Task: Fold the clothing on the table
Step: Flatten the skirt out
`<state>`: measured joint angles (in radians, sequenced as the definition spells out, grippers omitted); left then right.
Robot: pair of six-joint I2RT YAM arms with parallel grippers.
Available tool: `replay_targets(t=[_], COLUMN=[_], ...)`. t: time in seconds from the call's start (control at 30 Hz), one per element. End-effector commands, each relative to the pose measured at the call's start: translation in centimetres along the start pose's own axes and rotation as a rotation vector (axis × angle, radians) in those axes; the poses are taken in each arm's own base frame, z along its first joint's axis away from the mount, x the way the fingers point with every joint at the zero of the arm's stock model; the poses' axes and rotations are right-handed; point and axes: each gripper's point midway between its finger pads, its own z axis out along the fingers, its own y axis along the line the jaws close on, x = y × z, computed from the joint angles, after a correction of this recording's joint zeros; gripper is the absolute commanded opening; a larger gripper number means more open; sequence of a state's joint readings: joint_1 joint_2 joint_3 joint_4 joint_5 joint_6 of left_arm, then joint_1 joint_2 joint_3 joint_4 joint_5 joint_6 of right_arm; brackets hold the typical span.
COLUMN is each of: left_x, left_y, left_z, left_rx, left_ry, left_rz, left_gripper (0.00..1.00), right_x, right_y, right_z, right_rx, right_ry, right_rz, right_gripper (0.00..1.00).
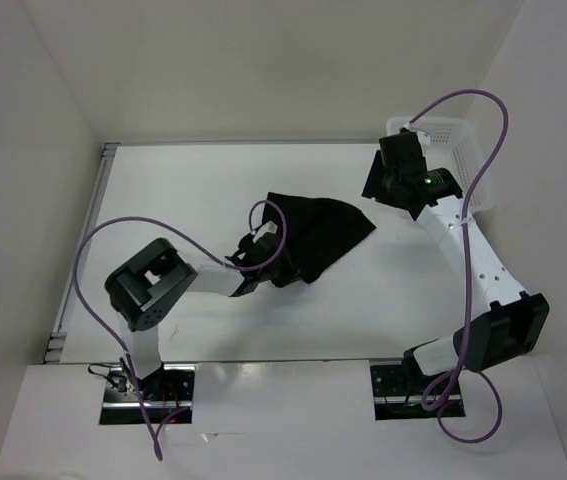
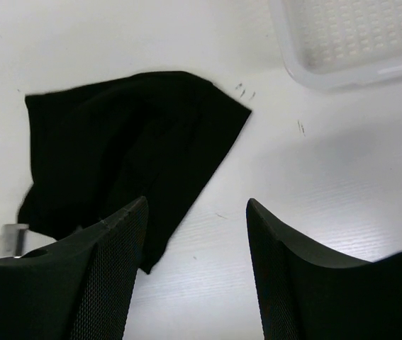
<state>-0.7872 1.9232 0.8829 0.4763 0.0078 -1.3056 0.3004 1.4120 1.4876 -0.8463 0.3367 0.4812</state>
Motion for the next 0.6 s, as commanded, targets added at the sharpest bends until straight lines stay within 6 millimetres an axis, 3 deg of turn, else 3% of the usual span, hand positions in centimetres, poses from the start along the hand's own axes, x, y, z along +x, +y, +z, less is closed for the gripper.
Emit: replay_targets(t=[0.0, 0.17, 0.27, 0.37, 0.47, 0.57], left_x=[-3.0, -3.9, -4.4, -4.3, -4.0, -3.6], left_y=[1.7, 4.3, 5.0, 6.2, 7.1, 7.2], left_z=[-5.1, -12.4, -15.2, -16.4, -16.1, -15.3], left_rx=[-0.169, -0.314, -0.330, -0.334, -0.360, -0.379], left_ry=[-0.112, -0.191, -0.248, -0.272, -0.265, -0.231], left_rz=[0.047, 0.007, -0.041, -0.051, -0.056, -0.044], left_gripper=[0.00, 0.00, 0.00, 0.00, 0.00, 0.00], right_x=[1.7, 6.5, 9.1, 11.5, 14.0, 15.6], right_y=[-0.4, -0.5, -0.3, 0.7, 1.2, 1.5], right_z=[0.6, 4.3, 5.6, 6.2, 6.6, 6.5], right_rx=[-0.006, 0.019, -0.005, -0.076, -0.129, -0.165], right_ry=[0.037, 0.187, 0.261, 0.345, 0.429, 0.489], right_rz=[-0.013, -0.043, -0.064, -0.073, -0.082, -0.088], right_gripper=[0.63, 0.63, 0.60, 0.56, 0.48, 0.47])
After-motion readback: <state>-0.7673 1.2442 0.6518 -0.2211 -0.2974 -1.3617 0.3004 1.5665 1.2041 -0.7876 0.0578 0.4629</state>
